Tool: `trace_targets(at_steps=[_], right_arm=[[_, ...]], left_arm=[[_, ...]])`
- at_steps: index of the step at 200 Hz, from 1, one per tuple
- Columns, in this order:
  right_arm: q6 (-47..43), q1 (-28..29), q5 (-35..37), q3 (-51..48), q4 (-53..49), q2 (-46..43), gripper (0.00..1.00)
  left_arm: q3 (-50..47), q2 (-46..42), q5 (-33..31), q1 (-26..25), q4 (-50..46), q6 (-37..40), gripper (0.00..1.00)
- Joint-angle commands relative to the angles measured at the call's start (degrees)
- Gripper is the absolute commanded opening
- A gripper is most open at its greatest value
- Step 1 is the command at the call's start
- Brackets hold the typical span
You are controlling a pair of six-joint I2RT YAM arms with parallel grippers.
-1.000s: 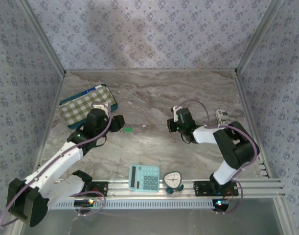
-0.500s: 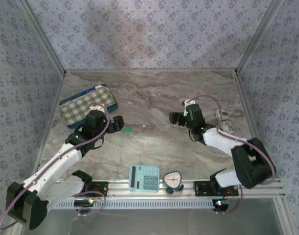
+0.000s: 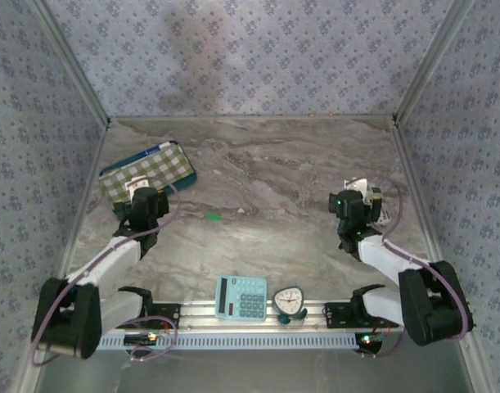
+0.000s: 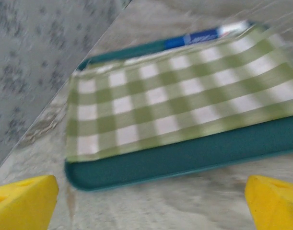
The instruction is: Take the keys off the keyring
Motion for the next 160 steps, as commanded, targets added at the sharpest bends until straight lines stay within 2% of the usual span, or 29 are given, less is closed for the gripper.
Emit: trace_targets(at_steps=[1, 8, 17, 44, 52, 57, 67, 73, 77, 85, 89, 96, 107, 118, 129, 160], right_arm=[[-2.9, -2.0, -1.4, -0.4, 10.8, 3.1, 1.0], [-3.7, -2.7, -2.1, -0.4, 14.0, 4.6, 1.0], [-5.0, -3.3, -4.2, -0.3, 16.9, 6.3, 1.0], [-8.9, -7.4, -17.6, -0.7, 26.4, 12.2, 1.0], [-8.2, -8.9, -19.6, -0.7, 29.0, 15.1, 1.0], [-7.2, -9.6, -20.2, -0.5, 29.5, 15.9, 1.0], [-6.0, -12.7, -27.4, 0.1, 27.0, 16.1, 1.0], [-6.3, -13.7, -30.7, -0.2, 30.7, 18.6, 1.0], [-6.7, -13.8, -32.0, -0.3, 32.8, 19.9, 1.0], [-6.8, -14.0, -32.6, 0.8, 26.9, 18.2, 1.0], [-6.6, -14.3, -33.1, 1.6, 24.9, 17.6, 1.0], [-5.6, -14.9, -33.2, 1.4, 27.7, 18.9, 1.0], [-4.8, -15.0, -31.2, 2.2, 24.6, 18.1, 1.0], [-5.1, -14.6, -30.8, 1.6, 26.6, 18.5, 1.0], [-5.1, -14.7, -31.2, 1.9, 26.0, 18.4, 1.0], [-4.8, -15.4, -32.5, 2.3, 25.1, 18.5, 1.0]], left_arm=[[-1.5, 7.3, 0.7, 2.8, 19.5, 5.0, 0.99], [-1.9, 10.6, 1.0, 3.4, 24.4, 6.4, 0.99], [-0.6, 13.0, 1.3, 3.6, 26.2, 7.3, 0.99], [-1.5, 21.0, 5.2, 4.2, 38.7, 10.2, 0.99], [-0.5, 20.0, 5.8, 4.4, 33.9, 8.9, 0.99], [0.1, 19.2, 7.4, 5.2, 31.6, 8.1, 0.99], [-0.9, 20.3, 11.5, 6.6, 35.3, 8.3, 0.99], [-1.4, 20.4, 15.8, 7.5, 34.9, 8.5, 0.99], [-2.4, 21.6, 18.3, 7.9, 38.2, 8.9, 0.99], [-4.5, 24.9, 18.8, 7.9, 47.4, 10.2, 0.99], [-4.2, 24.1, 18.7, 8.0, 45.5, 9.7, 0.99], [-2.3, 21.6, 17.6, 8.1, 36.2, 8.0, 0.99], [-3.1, 24.0, 15.5, 8.2, 42.7, 8.3, 0.99], [-1.9, 22.3, 15.4, 7.9, 37.1, 8.0, 0.99], [-2.7, 23.4, 15.1, 7.7, 40.8, 8.5, 0.99], [-2.3, 22.6, 15.0, 7.6, 38.6, 8.3, 0.99]])
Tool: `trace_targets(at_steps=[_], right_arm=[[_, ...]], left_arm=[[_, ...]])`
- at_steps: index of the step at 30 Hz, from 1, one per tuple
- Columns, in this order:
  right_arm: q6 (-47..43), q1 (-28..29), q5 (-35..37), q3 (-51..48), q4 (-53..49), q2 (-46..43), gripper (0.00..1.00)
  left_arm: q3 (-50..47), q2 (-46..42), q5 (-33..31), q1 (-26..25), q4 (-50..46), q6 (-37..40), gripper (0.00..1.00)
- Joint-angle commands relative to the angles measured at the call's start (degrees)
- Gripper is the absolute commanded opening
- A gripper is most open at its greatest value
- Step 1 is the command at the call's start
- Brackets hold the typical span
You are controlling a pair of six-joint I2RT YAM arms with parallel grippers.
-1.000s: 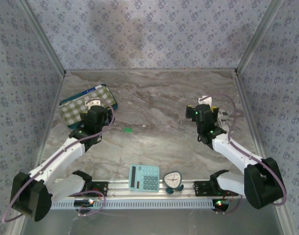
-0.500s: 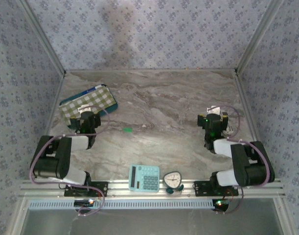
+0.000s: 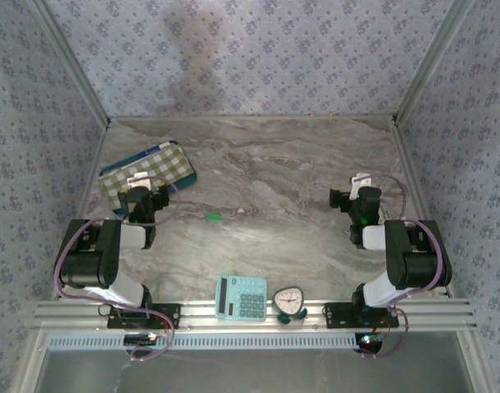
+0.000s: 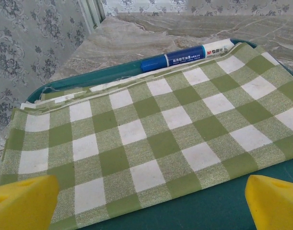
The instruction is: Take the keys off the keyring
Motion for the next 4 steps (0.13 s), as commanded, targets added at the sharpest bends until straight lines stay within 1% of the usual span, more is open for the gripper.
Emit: trace_targets(at_steps=[1, 4], right_arm=[[0.9, -0.7, -2.0, 1.5, 0.3, 0.0, 1.0], [0.8, -0.4, -1.6, 1.3, 0.6, -0.1, 1.0]], left_arm=[[0.0, -0.4, 0.7, -0.3, 1.1, 0.2, 0.99], [0.0, -0.3, 0.7, -0.3, 1.5, 0.2, 0.99]])
